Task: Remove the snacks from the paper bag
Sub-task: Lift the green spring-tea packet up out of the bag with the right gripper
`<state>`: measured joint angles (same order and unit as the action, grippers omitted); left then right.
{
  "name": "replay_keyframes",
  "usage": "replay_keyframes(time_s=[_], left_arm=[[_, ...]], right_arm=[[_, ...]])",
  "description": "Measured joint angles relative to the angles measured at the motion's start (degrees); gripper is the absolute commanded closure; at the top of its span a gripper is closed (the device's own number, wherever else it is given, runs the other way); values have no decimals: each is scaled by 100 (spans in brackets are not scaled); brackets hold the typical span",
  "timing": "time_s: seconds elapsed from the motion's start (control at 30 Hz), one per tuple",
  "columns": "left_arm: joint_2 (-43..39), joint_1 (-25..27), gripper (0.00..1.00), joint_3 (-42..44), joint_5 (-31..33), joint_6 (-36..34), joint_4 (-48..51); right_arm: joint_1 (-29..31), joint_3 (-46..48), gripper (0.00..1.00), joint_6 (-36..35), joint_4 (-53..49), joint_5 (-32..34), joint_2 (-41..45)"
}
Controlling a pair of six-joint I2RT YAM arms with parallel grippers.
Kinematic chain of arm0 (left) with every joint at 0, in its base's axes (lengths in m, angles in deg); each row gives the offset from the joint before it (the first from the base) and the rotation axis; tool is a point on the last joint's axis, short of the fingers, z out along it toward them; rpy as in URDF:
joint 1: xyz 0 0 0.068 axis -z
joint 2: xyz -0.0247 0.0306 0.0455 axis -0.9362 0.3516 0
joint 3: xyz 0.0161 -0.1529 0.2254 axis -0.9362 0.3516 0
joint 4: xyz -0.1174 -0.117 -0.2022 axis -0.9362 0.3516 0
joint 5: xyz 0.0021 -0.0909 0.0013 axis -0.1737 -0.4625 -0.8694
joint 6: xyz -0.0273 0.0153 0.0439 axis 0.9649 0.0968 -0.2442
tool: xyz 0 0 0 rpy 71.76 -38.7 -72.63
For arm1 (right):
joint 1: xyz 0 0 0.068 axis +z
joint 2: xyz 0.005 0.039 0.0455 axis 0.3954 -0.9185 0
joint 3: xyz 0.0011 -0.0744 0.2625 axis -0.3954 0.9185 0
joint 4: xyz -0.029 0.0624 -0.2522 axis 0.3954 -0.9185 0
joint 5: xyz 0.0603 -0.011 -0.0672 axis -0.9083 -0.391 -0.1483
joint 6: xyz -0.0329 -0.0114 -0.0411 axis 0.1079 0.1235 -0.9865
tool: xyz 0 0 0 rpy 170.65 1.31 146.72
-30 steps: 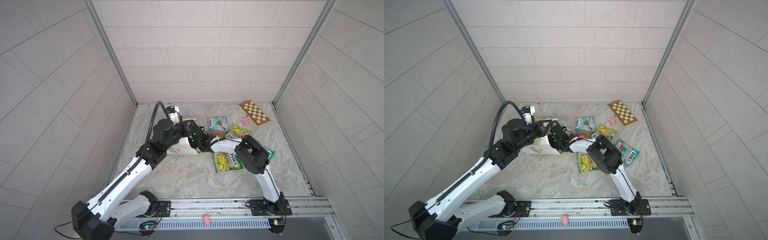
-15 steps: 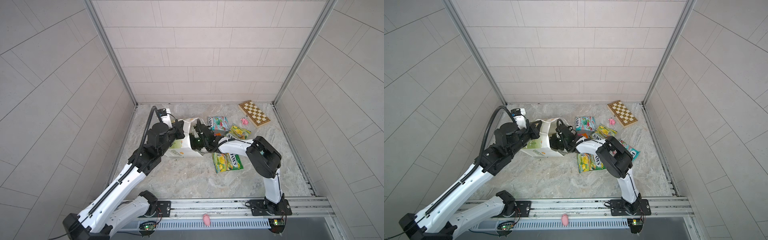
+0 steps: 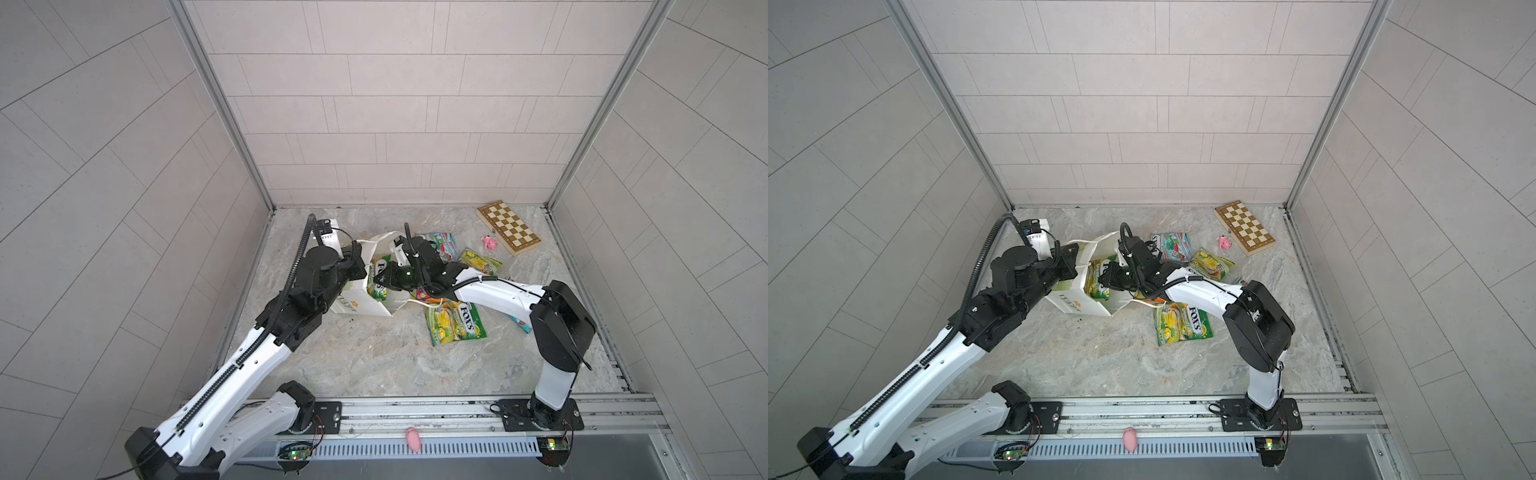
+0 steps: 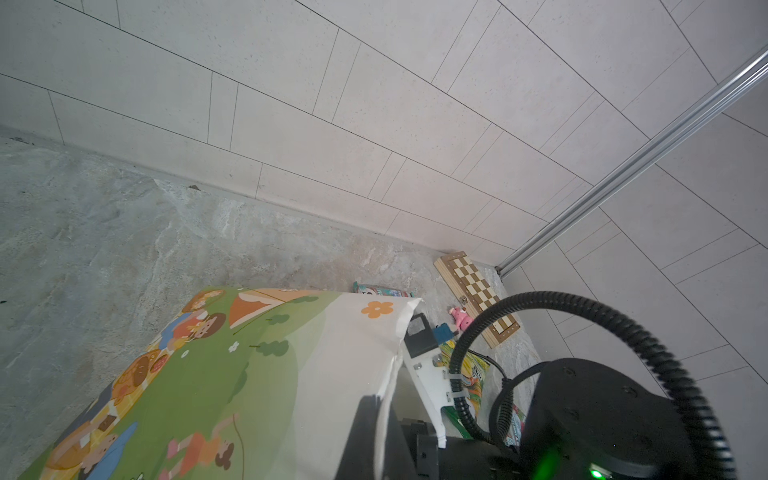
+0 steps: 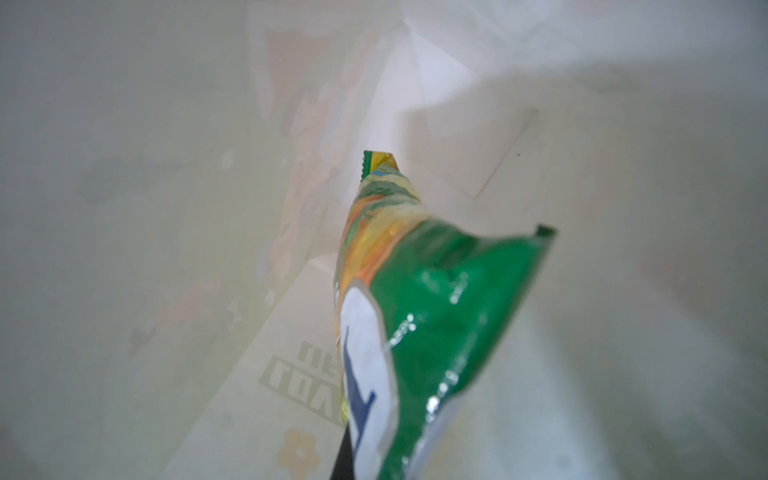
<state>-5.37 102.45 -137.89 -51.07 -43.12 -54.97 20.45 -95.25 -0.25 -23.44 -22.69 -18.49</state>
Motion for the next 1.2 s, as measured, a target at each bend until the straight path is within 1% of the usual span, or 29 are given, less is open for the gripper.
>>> replay_keyframes(time_s=[0.33,0.53,0.63,0.77,0.83,1.0,1.2], left_arm=[[4,0,100,0,131,-42,94],[4,0,100,0,293,-52,184],[2,0,100,0,369,-59,247],[0,0,100,0,452,-72,328],[-7,0,100,0,503,-72,337],[-90,0,100,0,597,-92,372],[-192,0,100,0,699,-118,417]], right_arm=[[-101,-11,100,-380,-483,2,723],[-238,-35,100,-667,-981,11,1167],[-297,-33,100,-846,-1200,118,1508],[-420,-31,100,-1097,-1473,332,2164],[-520,-31,100,-1204,-1604,396,2463],[-988,50,100,-1412,-1895,520,3095],[-1624,284,100,-1611,-2382,553,3563]])
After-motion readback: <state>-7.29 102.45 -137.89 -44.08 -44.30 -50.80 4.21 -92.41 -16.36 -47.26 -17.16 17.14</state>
